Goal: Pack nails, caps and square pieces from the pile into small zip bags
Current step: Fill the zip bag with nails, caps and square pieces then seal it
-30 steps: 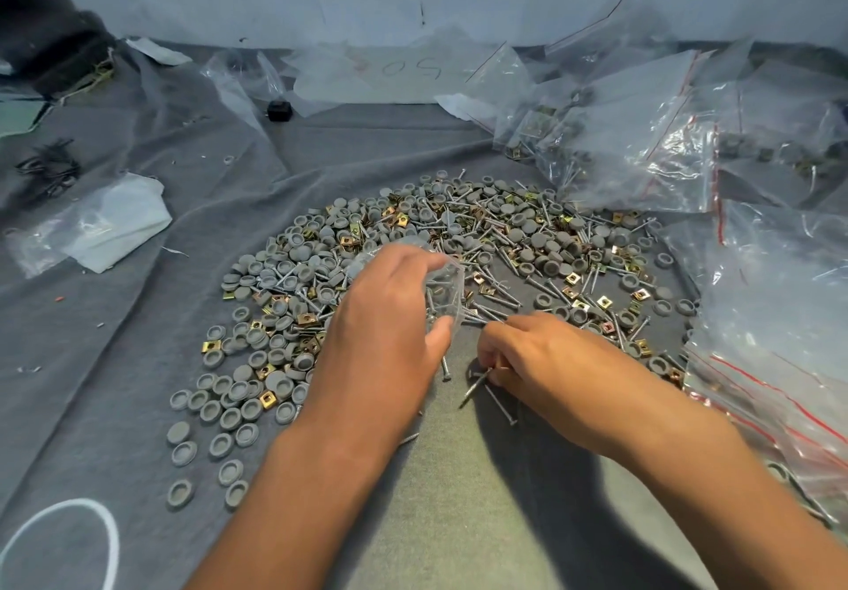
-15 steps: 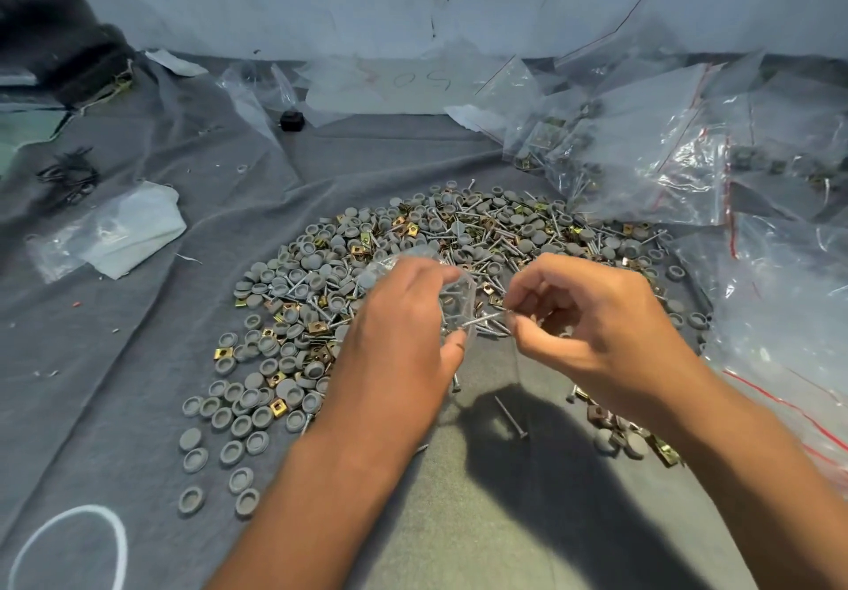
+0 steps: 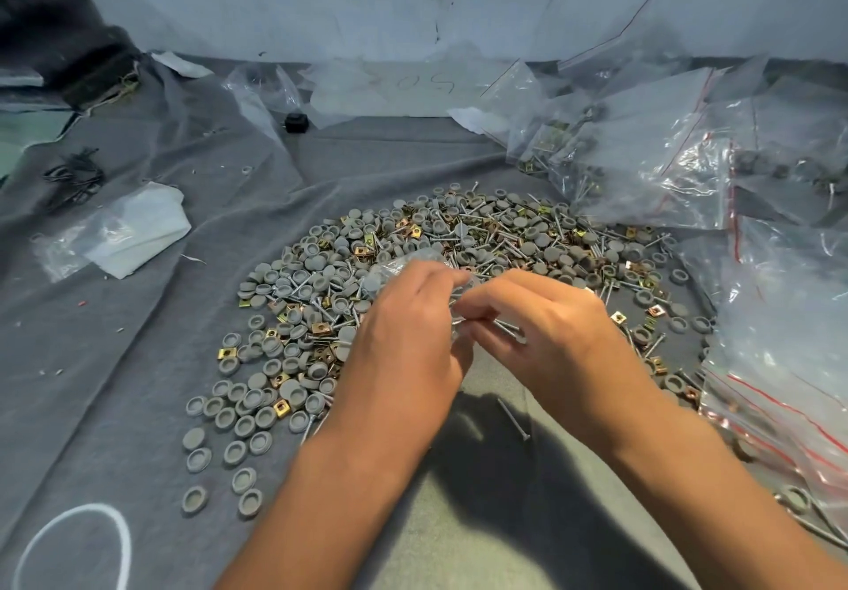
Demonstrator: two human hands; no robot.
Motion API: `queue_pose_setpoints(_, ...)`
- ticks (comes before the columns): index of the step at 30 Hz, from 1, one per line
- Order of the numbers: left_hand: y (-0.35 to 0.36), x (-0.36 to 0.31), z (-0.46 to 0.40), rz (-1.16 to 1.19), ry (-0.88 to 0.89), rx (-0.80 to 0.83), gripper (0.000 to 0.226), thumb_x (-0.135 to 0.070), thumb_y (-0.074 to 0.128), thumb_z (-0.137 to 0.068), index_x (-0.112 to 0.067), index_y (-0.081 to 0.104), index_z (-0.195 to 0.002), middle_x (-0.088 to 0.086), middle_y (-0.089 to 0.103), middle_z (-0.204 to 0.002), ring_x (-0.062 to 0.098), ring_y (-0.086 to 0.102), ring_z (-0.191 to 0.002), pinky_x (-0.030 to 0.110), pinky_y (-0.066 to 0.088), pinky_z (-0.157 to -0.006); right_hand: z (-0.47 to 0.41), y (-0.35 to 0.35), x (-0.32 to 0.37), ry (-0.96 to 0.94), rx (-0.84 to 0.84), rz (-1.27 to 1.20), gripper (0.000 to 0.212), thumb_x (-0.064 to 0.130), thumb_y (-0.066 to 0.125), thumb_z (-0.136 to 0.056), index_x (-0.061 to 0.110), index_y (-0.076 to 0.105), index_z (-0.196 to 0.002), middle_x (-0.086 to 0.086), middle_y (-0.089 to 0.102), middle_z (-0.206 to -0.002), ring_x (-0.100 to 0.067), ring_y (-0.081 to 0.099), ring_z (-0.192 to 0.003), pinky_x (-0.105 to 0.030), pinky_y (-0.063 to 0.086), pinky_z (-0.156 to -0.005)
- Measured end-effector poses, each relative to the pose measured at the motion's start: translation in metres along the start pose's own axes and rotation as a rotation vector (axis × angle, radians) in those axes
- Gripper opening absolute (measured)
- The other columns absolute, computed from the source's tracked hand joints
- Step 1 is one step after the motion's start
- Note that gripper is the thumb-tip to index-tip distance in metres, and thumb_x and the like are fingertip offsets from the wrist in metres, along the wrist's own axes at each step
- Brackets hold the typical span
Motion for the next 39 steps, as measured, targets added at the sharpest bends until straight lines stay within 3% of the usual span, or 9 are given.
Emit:
queue_pose_setpoints(4,0.001,0.003,0.000,-0.003,-0.007,0.008,0.054,-0.011,0.081,-0.080,-0.022,0.061,-0.128,-0.012,0.055,-0.125,0.006,0.053,-0.114,0.023,0.043,-0.098,-0.001,-0.001,-0.010,0.073,-0.087,-0.122,0.020,0.006,0.083,-0.080,0.009,0.073,-0.097,0.005,0.071,-0.092,0.000,0.063,-0.082,-0.009,0.047,-0.080)
queue_pose_setpoints(8,-0.015,0.011,-0.003,0.047,-0.029,-0.038,0.054,-0.025,0.081,-0.081,-0.025,0.059,-0.130,-0.015,0.055,-0.118,-0.001,0.046,-0.087,0.015,0.043,-0.089,0.002,-0.006,-0.019,0.118,-0.119,-0.144,0.015,0.008,0.079,-0.084,0.013,0.071,-0.094,0.012,0.066,-0.085,0.006,0.058,-0.080,-0.002,0.039,-0.075)
queue_pose_setpoints(13,-0.060,0.038,-0.006,0.135,-0.147,-0.245,0.047,-0.024,0.079,-0.079,-0.028,0.065,-0.124,-0.019,0.055,-0.096,-0.006,0.052,-0.079,0.002,0.041,-0.073,0.010,0.022,-0.015,0.145,0.084,-0.166,0.012,0.019,0.074,-0.088,0.024,0.068,-0.097,0.019,0.063,-0.088,0.005,0.060,-0.082,-0.006,0.045,-0.073)
queue_pose_setpoints(18,-0.099,0.065,0.001,0.239,-0.235,-0.484,0.031,-0.031,0.076,-0.086,-0.032,0.070,-0.116,-0.018,0.057,-0.082,0.001,0.052,-0.068,0.018,0.045,-0.066,0.020,0.061,0.007,0.116,0.313,-0.154,0.007,0.030,0.066,-0.094,0.032,0.063,-0.099,0.018,0.062,-0.092,0.000,0.058,-0.085,-0.026,0.053,-0.074)
queue_pose_setpoints(21,-0.115,0.071,0.006,0.220,-0.237,-0.578,0.026,-0.033,0.075,-0.088,-0.031,0.072,-0.113,-0.019,0.055,-0.077,-0.001,0.049,-0.063,0.010,0.038,-0.062,0.025,0.074,0.025,0.077,0.347,-0.134,0.012,0.037,0.064,-0.095,0.036,0.060,-0.107,0.019,0.059,-0.103,-0.002,0.052,-0.098,-0.028,0.051,-0.082)
queue_pose_setpoints(27,-0.105,0.051,-0.002,0.098,-0.116,-0.445,0.031,-0.021,0.081,-0.080,-0.024,0.074,-0.110,-0.017,0.060,-0.088,0.003,0.056,-0.072,0.006,0.038,-0.068,0.026,0.103,0.054,-0.006,0.430,-0.040,0.030,0.040,0.062,-0.097,0.033,0.064,-0.125,0.012,0.057,-0.120,-0.014,0.046,-0.111,-0.027,0.043,-0.095)
queue_pose_setpoints(35,-0.106,0.071,0.000,0.337,-0.235,-0.463,0.036,-0.032,0.080,-0.081,-0.034,0.071,-0.116,-0.020,0.059,-0.080,0.000,0.053,-0.067,0.023,0.048,-0.068,0.027,0.099,0.050,0.008,0.422,-0.041,0.009,0.028,0.058,-0.099,0.031,0.053,-0.107,0.013,0.053,-0.105,-0.014,0.043,-0.100,-0.033,0.045,-0.082)
queue_pose_setpoints(37,-0.104,0.074,0.000,0.386,-0.257,-0.454,0.036,-0.032,0.081,-0.081,-0.034,0.071,-0.116,-0.019,0.061,-0.080,0.000,0.054,-0.068,0.023,0.049,-0.068,0.027,0.098,0.050,0.049,0.408,-0.118,0.007,0.028,0.057,-0.100,0.031,0.052,-0.103,0.015,0.054,-0.100,-0.011,0.047,-0.097,-0.032,0.046,-0.080)
queue_pose_setpoints(39,-0.103,0.076,0.001,0.473,-0.281,-0.458,0.037,-0.029,0.081,-0.082,-0.034,0.071,-0.117,-0.019,0.067,-0.082,0.003,0.060,-0.070,0.021,0.052,-0.068,0.024,0.093,0.037,0.215,0.364,-0.372,0.006,0.029,0.060,-0.100,0.032,0.056,-0.098,0.015,0.059,-0.091,-0.003,0.055,-0.086,-0.022,0.046,-0.073)
Point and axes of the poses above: each hand's wrist, its own z-axis away from the middle knuckle, its own y-axis out of the palm, x = y × z, the point moved 10 cm from there along -z, towards the middle knuckle
